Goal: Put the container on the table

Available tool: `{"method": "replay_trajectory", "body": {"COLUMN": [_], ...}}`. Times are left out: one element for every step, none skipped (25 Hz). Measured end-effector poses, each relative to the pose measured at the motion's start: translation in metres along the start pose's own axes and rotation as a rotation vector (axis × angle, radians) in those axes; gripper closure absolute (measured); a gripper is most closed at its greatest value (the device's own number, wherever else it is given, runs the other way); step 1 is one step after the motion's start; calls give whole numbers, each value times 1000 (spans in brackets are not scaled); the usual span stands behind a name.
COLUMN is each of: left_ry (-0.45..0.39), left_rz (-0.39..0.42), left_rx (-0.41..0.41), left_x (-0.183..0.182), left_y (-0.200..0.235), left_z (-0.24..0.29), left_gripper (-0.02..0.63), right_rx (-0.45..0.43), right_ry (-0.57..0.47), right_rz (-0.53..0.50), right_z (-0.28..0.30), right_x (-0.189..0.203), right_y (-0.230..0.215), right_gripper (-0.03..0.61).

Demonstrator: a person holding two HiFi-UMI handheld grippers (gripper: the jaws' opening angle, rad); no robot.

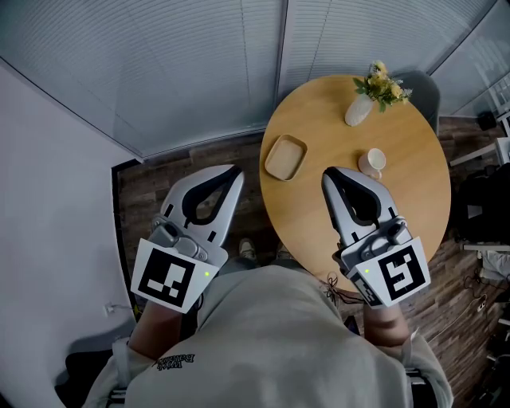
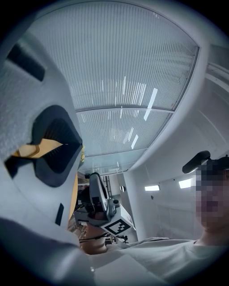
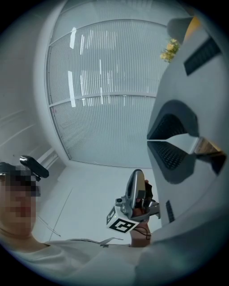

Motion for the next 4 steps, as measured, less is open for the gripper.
{"method": "replay_trajectory", "body": {"left_ry": [0, 1, 2, 4], "left_rz": [-1, -2, -3, -4], "left_rx": [0, 0, -1, -2], "left_x": [0, 1, 1, 2], "left_y": [0, 0, 0, 0], "left_z": [0, 0, 0, -1], "left_gripper": [592, 592, 592, 592], "right_rx": [1, 3, 5, 8], "right_ry": [1, 4, 7, 10], "right_rz": [-2, -7, -13, -20], "right_z": [0, 1, 1, 1], "right_x": [0, 1, 1, 2], "right_y": [0, 0, 0, 0], "right_gripper": [545, 545, 545, 545]}}
Point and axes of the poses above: the fingertips, and each gripper's own axes: z forward along the fingers, y to its left, x out of its underside, the point moved 1 cm from there along -z, backward along the fingers, and after that the axes turned 11 degrees about -z, right-handed, at the moved point
